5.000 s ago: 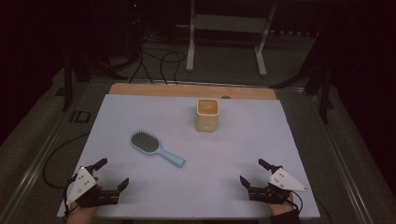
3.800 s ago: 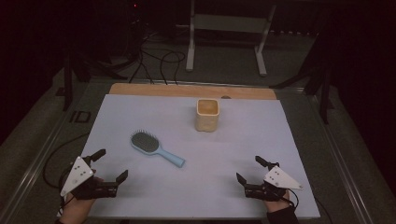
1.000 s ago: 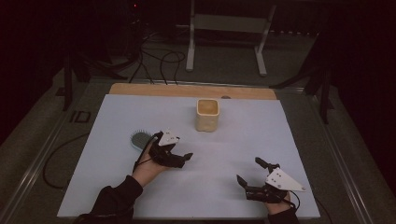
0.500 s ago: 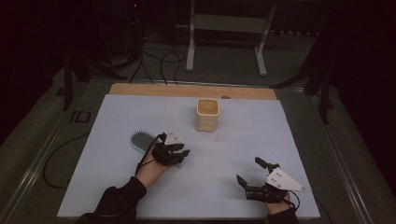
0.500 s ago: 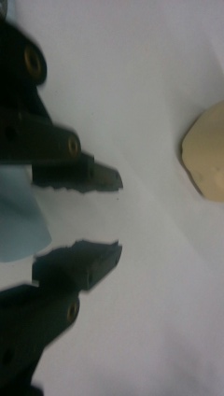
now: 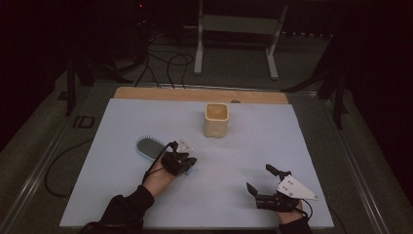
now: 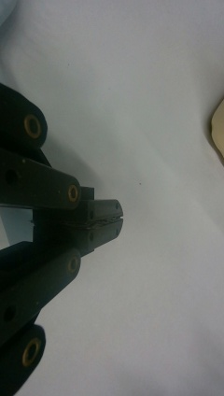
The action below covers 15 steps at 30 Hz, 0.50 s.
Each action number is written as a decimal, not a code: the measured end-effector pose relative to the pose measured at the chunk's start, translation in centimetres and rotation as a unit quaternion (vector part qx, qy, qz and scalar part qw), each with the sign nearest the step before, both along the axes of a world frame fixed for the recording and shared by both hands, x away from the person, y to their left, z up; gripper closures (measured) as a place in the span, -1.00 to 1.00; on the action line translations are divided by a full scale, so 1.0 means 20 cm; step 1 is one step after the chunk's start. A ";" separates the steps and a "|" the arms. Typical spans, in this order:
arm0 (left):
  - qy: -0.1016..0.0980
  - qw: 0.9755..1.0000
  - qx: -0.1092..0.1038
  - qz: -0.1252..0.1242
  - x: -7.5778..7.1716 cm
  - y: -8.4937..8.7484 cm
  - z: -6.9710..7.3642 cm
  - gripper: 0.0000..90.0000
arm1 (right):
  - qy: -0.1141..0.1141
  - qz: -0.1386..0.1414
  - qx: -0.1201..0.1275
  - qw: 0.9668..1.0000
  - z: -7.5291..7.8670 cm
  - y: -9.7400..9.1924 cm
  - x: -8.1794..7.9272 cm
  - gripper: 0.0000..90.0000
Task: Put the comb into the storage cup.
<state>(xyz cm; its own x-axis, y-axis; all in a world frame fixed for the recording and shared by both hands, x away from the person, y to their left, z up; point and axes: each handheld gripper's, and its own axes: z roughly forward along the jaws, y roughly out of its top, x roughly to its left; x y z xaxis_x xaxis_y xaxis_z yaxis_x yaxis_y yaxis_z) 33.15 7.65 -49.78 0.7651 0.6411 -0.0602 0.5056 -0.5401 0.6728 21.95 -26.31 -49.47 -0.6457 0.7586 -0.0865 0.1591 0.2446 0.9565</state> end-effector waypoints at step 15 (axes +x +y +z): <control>0.025 0.999 0.014 -0.015 0.00 0.01 -0.02 1.00 | 0.000 0.003 -0.003 1.000 0.00 0.00 0.00 -0.79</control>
<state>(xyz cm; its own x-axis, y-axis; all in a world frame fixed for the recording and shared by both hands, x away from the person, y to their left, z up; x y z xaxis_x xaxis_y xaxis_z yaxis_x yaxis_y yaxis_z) 33.06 7.77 -50.09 0.7806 0.6197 -0.0817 0.5213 -0.5733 0.6321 21.90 -26.28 -49.49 -0.6503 0.7543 -0.0905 0.1583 0.2510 0.9550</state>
